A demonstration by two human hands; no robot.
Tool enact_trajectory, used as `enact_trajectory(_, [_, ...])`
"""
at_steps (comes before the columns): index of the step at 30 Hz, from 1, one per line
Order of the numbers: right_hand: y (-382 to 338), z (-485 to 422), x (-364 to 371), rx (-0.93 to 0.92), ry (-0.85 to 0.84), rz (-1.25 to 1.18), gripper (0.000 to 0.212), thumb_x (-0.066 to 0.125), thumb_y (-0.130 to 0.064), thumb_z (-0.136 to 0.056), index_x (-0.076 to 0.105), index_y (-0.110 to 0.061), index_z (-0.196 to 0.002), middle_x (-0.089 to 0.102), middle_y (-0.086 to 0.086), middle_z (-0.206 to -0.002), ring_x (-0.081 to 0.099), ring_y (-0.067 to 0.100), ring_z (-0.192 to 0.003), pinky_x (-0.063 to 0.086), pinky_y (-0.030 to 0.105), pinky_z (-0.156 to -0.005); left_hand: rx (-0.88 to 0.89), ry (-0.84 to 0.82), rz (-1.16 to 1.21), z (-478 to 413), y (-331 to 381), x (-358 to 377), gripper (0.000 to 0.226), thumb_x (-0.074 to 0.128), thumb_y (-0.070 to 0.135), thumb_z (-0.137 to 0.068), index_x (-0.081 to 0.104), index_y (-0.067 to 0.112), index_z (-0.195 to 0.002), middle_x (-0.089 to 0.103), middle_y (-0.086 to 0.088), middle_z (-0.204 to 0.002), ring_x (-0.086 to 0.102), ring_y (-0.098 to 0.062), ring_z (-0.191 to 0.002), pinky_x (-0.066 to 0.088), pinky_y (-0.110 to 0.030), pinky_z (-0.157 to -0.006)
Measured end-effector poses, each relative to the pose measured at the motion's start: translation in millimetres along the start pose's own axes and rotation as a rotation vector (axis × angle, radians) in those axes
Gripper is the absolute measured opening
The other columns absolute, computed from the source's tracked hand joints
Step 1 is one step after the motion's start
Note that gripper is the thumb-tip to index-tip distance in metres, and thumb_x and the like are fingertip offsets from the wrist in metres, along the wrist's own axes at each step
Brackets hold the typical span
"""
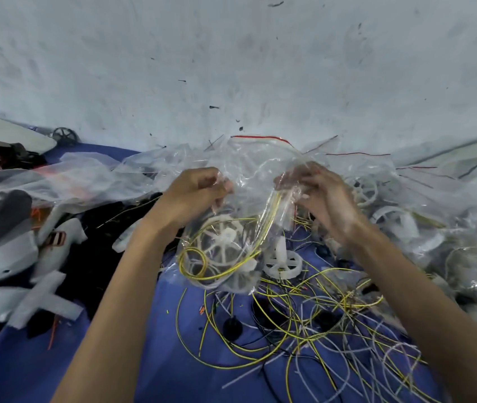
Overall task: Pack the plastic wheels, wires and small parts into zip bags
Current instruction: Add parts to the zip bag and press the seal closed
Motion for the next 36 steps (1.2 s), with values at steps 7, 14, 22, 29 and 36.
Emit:
enact_trajectory(7, [-21, -11, 18, -0.065, -0.096, 0.692, 0.006, 0.058, 0.008, -0.084, 0.064, 0.007, -0.084, 0.071, 0.005, -0.085, 0.063, -0.006, -0.074, 0.044, 0.005, -0.062, -0.013, 0.065, 0.0, 8, 9, -21, 0.011, 0.068, 0.024, -0.084, 0.065, 0.02, -0.074, 0.062, -0.004, -0.081, 0.055, -0.012, -0.075, 0.041, -0.028, -0.072])
enact_trajectory(14, [-10, -19, 26, -0.118, -0.149, 0.976, 0.019, 0.052, 0.013, -0.085, 0.067, 0.008, -0.095, 0.066, 0.017, -0.105, 0.061, 0.011, -0.093, 0.038, 0.003, -0.074, 0.156, -0.267, -0.022, 20, 44, 8, 0.012, 0.076, 0.033, -0.072, 0.069, 0.029, -0.081, 0.069, 0.008, -0.085, 0.064, -0.005, -0.085, 0.049, -0.018, -0.079])
enact_trajectory(22, [53, 28, -35, 0.423, 0.013, 0.389, 0.027, 0.04, -0.014, -0.095, 0.059, 0.004, -0.087, 0.065, 0.02, -0.093, 0.062, 0.024, -0.082, 0.051, 0.024, -0.075, -0.037, -0.505, -0.463, 13, -6, 34, 0.021, 0.048, 0.031, -0.096, 0.057, 0.023, -0.113, 0.068, 0.009, -0.102, 0.065, 0.0, -0.09, 0.044, -0.016, -0.08])
enact_trajectory(29, [60, 54, -3, 0.366, -0.315, 0.775, 0.026, 0.057, -0.031, -0.086, 0.063, -0.008, -0.099, 0.068, 0.007, -0.104, 0.062, 0.019, -0.104, 0.047, 0.03, -0.092, -0.193, -0.513, -0.601, 13, -38, 26, 0.029, 0.048, 0.036, -0.096, 0.056, 0.017, -0.117, 0.064, 0.012, -0.088, 0.061, -0.002, -0.086, 0.047, -0.022, -0.084])
enact_trajectory(36, [29, 83, 95, -0.258, -0.262, 1.015, 0.01, 0.059, -0.01, -0.09, 0.056, 0.0, -0.087, 0.049, 0.003, -0.089, 0.044, 0.011, -0.084, 0.037, 0.022, -0.08, -0.102, -0.352, -0.638, 7, -10, 45, 0.062, 0.052, 0.064, -0.08, 0.043, 0.026, -0.129, 0.059, 0.003, -0.095, 0.058, -0.018, -0.089, 0.042, -0.033, -0.082])
Point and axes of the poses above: each hand's wrist, its own z-axis away from the middle knuckle, its own x-axis out of the palm, y = z × x, the point moved 8 cm from there along -z, towards the middle knuckle
